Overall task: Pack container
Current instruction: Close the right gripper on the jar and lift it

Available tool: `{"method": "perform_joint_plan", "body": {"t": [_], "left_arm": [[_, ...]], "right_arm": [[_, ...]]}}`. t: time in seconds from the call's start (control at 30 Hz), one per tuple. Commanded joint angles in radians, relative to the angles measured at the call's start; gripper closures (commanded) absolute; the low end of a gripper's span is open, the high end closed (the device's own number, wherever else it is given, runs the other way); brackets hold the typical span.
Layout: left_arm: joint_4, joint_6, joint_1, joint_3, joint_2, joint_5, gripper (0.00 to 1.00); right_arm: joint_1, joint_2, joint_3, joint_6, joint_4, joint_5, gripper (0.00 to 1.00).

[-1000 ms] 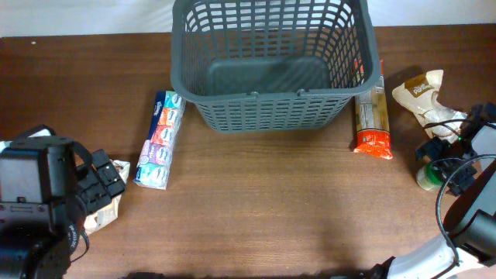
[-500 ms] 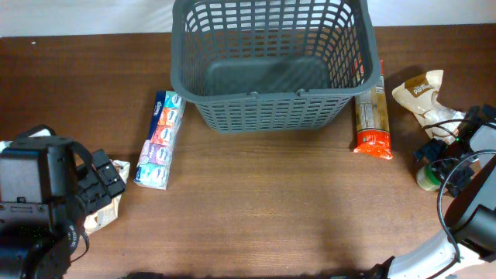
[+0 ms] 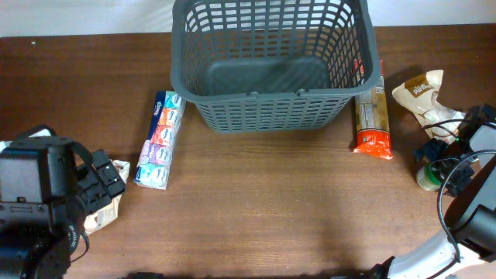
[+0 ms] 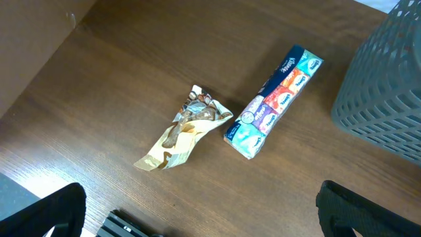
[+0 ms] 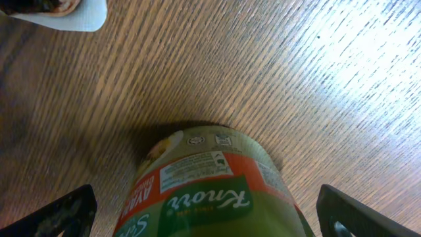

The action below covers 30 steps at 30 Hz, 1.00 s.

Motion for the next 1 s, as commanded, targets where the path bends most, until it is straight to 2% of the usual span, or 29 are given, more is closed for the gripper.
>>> {"method": "perform_joint_plan", "body": {"t": [0.0, 0.13, 0.23, 0.37, 0.5, 0.63, 0.7, 0.8, 0.97], "left_arm": [[-0.001, 0.013, 0.005, 0.002, 0.000, 0.009, 0.00], [-0.001, 0.013, 0.005, 0.002, 0.000, 0.009, 0.00], [-0.001, 0.013, 0.005, 0.002, 0.000, 0.009, 0.00], [-0.001, 0.013, 0.005, 0.002, 0.000, 0.009, 0.00], [-0.001, 0.013, 0.005, 0.002, 0.000, 0.009, 0.00], [-0.001, 0.013, 0.005, 0.002, 0.000, 0.009, 0.00], [-0.001, 0.013, 0.005, 0.002, 0.000, 0.009, 0.00], [-0.001, 0.013, 0.005, 0.002, 0.000, 0.009, 0.00], [-0.001, 0.013, 0.005, 0.002, 0.000, 0.009, 0.00]], "right_arm": [[-0.003, 0.012, -0.006, 0.002, 0.001, -0.004, 0.01], [-0.003, 0.012, -0.006, 0.002, 0.001, -0.004, 0.03], [-0.003, 0.012, -0.006, 0.002, -0.002, -0.005, 0.13], [-0.003, 0.012, -0.006, 0.002, -0.006, -0.005, 0.32], [-0.003, 0.012, -0.006, 0.002, -0.008, -0.005, 0.46], [-0.003, 0.012, -0.006, 0.002, -0.019, -0.005, 0.48], [-0.003, 0.012, -0.006, 0.002, -0.024, -0.005, 0.60], [-0.003, 0.011, -0.006, 0.002, -0.026, -0.008, 0.96], [-0.003, 0.010, 0.018, 0.002, -0.045, -0.075, 0.96]]}}
